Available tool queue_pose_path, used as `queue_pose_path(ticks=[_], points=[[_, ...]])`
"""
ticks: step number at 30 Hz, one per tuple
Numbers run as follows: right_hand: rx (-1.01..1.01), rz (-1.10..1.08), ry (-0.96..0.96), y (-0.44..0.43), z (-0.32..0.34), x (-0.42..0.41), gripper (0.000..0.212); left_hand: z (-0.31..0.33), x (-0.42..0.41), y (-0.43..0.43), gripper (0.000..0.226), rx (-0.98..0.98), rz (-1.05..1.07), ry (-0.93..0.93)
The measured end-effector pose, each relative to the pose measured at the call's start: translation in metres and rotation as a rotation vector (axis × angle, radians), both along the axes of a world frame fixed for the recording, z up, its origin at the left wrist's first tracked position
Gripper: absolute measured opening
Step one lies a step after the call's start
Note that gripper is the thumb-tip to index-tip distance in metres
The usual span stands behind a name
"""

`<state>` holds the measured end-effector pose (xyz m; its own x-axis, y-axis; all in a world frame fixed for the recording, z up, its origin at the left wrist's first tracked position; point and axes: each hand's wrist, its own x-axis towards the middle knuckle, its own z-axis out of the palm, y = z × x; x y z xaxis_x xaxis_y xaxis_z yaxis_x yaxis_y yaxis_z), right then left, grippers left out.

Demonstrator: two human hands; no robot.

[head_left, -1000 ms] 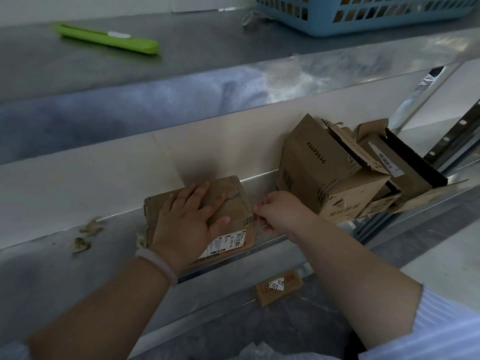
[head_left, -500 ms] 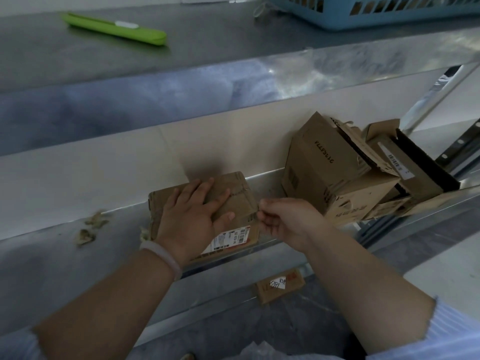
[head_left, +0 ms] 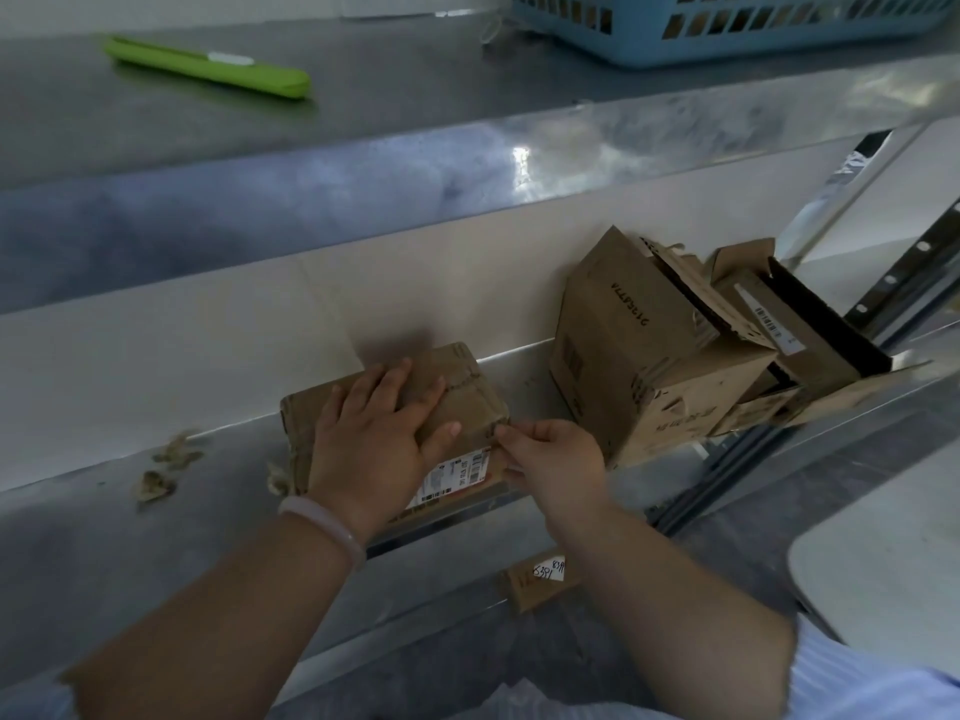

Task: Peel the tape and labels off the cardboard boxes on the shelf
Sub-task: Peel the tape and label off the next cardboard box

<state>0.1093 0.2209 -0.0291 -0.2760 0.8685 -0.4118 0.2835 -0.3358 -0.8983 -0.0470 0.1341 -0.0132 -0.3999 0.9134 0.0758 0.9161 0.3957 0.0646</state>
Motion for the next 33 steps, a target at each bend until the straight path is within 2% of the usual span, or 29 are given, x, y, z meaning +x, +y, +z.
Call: queue_pose_path(ticks=[10, 20, 24, 28, 33], points=[[0.063, -0.095, -0.058, -0.013, 0.0, -0.016, 0.015, 0.005, 0.002, 0.001, 0.081, -0.008, -0.006, 0.036], [0.223, -0.029, -0.24, -0.022, 0.013, -0.022, 0.02, 0.003, -0.001, 0.003, 0.075, -0.042, -0.011, 0.052], [0.118, 0.006, -0.145, -0.02, 0.019, -0.022, 0.021, 0.003, -0.002, 0.004, 0.078, -0.038, -0.009, 0.034], [-0.118, 0.002, 0.131, -0.01, 0.036, -0.012, 0.023, 0.003, -0.003, 0.003, 0.08, -0.04, -0.022, 0.019], [0.012, 0.14, -0.05, 0.007, 0.047, -0.001, 0.016, 0.006, -0.006, -0.004, 0.079, -0.037, -0.085, -0.008]])
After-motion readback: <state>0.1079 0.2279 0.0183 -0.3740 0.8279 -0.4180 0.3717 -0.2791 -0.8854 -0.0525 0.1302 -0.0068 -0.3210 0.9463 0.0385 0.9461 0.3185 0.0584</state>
